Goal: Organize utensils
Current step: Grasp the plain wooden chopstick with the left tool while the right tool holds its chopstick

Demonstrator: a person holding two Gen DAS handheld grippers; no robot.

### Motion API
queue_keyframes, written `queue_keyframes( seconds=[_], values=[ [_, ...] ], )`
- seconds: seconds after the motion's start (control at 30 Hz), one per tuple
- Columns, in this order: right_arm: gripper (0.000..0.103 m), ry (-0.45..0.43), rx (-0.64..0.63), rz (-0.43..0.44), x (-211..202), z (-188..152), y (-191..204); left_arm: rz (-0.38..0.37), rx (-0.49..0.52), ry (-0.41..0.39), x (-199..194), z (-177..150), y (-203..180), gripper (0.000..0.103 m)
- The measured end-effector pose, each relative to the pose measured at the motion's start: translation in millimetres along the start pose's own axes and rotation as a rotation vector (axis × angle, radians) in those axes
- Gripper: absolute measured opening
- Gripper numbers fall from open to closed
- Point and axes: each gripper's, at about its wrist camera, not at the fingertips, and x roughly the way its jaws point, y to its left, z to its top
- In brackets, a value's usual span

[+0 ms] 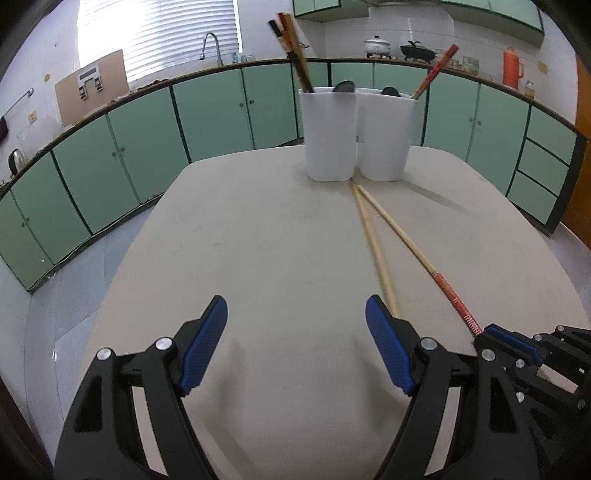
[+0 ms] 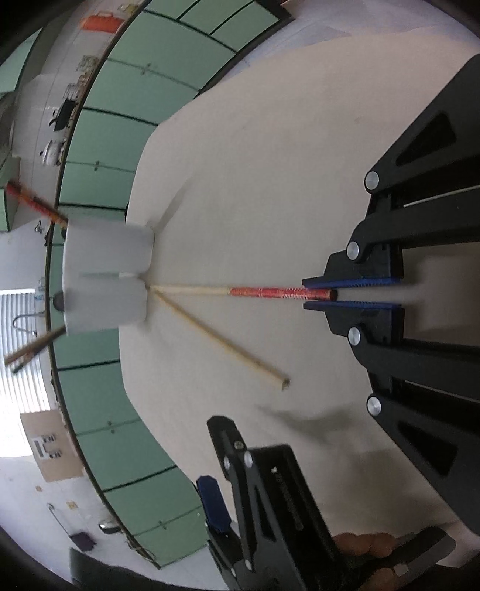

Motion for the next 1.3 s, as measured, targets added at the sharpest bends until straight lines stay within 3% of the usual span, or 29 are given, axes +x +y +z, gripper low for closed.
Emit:
queue_keyframes(
  seconds=[0.4, 0.9, 1.07, 1.3],
  values=[
    [0.006, -0.009, 0.122, -0.086, -4, -4, -44, -0.042, 0.053, -0.009, -7, 0, -34, 0.075],
    [0.006, -0.015, 0.134, -0.070, 0, 0, -52, -0.072, 0.072, 0.042, 6, -11, -46, 0.074],
    [0.006, -0.007, 0.115, -0.057, 1, 1, -51, -0.098, 0.043, 0.094, 14, -16, -43, 0.056],
    [0.009, -0.002, 0.088, -0.011, 0, 0, -53, -0.129, 0.004, 0.115, 17, -17, -37, 0.055]
  ],
)
